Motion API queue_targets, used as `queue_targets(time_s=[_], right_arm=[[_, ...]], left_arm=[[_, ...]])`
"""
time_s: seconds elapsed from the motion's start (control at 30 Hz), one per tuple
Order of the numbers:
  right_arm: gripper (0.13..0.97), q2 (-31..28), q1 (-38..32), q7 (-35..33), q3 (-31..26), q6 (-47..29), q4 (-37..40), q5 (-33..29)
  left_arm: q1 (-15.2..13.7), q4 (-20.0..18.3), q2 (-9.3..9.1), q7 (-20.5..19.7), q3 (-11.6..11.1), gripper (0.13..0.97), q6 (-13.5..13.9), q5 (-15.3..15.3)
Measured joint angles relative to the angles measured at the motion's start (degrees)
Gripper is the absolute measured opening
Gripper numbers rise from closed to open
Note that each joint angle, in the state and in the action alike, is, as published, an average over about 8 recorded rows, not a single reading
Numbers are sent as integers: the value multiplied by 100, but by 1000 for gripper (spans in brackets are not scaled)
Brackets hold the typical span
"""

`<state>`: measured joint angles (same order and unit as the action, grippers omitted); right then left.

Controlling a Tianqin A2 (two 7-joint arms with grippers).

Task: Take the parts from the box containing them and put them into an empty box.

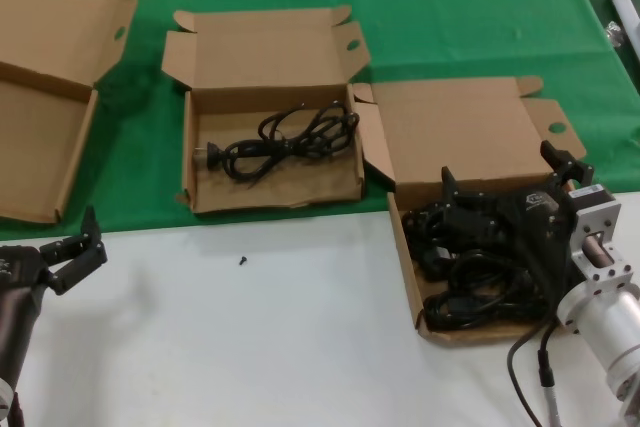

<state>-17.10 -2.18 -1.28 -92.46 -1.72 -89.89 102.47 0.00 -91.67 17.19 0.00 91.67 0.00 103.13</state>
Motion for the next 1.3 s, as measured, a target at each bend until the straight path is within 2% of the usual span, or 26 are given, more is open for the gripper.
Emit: queue_targets(time_s=[1.3], right_arm=[[966,0,0,0,0,0,0,0]], left_arm=[[0,0,0,0,0,966,0,0]])
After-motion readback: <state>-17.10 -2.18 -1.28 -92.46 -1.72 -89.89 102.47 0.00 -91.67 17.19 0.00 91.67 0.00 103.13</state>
